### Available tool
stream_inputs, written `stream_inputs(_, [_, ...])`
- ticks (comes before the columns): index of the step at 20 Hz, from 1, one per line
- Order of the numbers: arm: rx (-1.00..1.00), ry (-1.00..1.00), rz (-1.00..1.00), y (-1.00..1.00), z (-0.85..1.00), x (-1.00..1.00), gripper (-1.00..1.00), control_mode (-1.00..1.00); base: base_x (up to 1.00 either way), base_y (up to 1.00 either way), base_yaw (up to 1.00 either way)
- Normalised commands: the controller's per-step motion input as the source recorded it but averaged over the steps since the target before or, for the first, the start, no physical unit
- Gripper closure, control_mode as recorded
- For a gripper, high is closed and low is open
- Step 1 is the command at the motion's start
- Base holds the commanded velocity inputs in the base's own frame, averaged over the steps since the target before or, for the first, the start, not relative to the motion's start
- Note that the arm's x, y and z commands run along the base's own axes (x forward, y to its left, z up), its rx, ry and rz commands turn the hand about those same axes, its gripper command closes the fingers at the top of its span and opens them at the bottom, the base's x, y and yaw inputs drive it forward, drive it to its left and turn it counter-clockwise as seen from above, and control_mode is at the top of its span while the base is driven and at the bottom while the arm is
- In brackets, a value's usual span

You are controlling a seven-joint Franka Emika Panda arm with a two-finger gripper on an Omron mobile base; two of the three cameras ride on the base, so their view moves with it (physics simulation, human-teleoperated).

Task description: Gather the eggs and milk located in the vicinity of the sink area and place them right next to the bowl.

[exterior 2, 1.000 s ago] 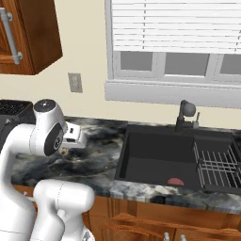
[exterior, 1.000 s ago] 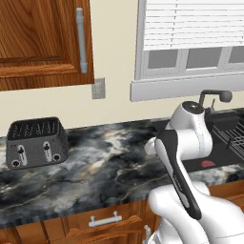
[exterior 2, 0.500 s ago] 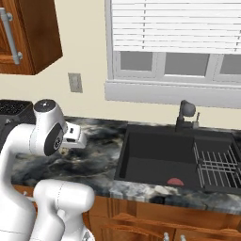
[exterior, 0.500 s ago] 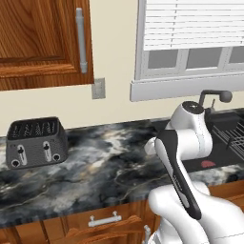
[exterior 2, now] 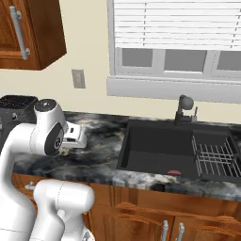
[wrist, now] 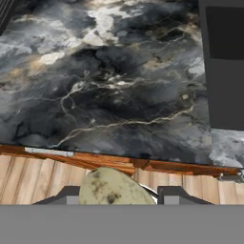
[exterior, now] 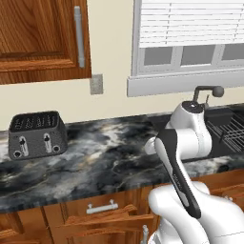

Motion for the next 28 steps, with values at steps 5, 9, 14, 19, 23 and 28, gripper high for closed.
stream_inputs(5, [0.0,0.0,0.0,0.0,0.0,0.0,1.0,1.0,-0.8,-1.0,-0.02])
stream_inputs(9, [0.0,0.0,0.0,0.0,0.0,0.0,1.0,1.0,-0.26,-0.98,0.0])
stream_inputs(14, [0.0,0.0,0.0,0.0,0.0,0.0,1.0,1.0,0.01,-1.0,0.0])
stream_inputs(19, [0.0,0.0,0.0,0.0,0.0,0.0,1.0,1.0,0.0,-1.0,-0.01])
stream_inputs(23, [0.0,0.0,0.0,0.0,0.0,0.0,1.0,1.0,0.0,-1.0,-0.02])
stream_inputs(28, [0.0,0.0,0.0,0.0,0.0,0.0,1.0,1.0,0.08,-1.0,0.0])
